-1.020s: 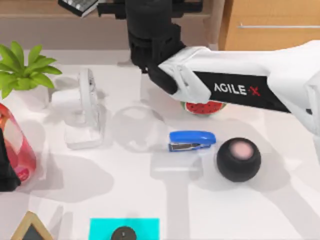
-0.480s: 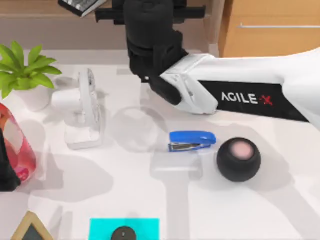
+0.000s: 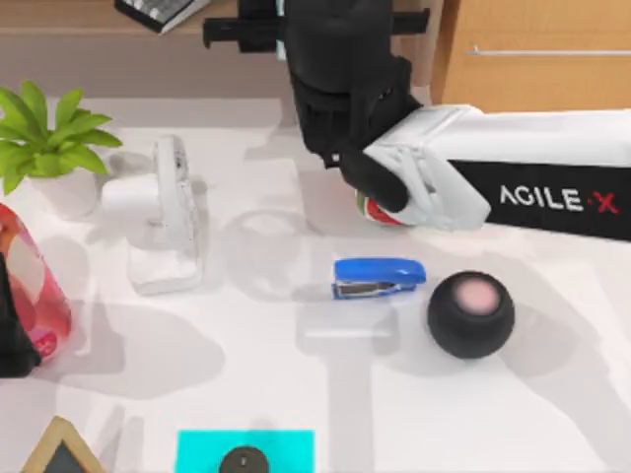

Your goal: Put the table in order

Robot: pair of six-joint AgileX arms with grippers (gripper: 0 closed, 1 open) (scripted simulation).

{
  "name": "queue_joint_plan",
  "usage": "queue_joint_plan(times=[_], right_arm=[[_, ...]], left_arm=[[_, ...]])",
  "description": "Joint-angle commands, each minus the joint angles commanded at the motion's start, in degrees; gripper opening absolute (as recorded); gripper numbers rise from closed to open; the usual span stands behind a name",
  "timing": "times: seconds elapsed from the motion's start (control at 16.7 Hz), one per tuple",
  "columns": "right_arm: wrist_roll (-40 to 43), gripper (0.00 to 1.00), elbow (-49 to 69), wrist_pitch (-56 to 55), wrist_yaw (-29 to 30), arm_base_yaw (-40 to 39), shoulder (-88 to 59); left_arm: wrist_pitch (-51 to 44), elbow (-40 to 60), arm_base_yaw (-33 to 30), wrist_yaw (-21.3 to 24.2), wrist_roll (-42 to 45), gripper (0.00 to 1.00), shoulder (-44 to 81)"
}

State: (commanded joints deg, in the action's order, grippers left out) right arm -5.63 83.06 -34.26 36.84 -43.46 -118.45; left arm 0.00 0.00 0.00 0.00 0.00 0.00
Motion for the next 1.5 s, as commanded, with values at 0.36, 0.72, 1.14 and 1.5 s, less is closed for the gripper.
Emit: queue_joint_plan(times=[0.36,0.72,1.14,1.5], right_arm=[[-10.8,0.0,-18.2,1.5,-16.6,3.6,16.0],[-25.7,0.0,-36.0,1.8,-35.4,12.5,32.4],[-46.3,0.0,-48.3,1.3,-52.2,33.8,38.8],[-63.1,0.0,-48.5,0.0,-60.2,55.9,30.5]], left_arm=[[0.0,0.0,0.0,0.0,0.0,1.0,0.0],[0.0,0.0,0.0,0.0,0.0,1.0,0.0],[0.0,0.0,0.0,0.0,0.0,1.0,0.0],[0.0,0.0,0.0,0.0,0.0,1.0,0.0]])
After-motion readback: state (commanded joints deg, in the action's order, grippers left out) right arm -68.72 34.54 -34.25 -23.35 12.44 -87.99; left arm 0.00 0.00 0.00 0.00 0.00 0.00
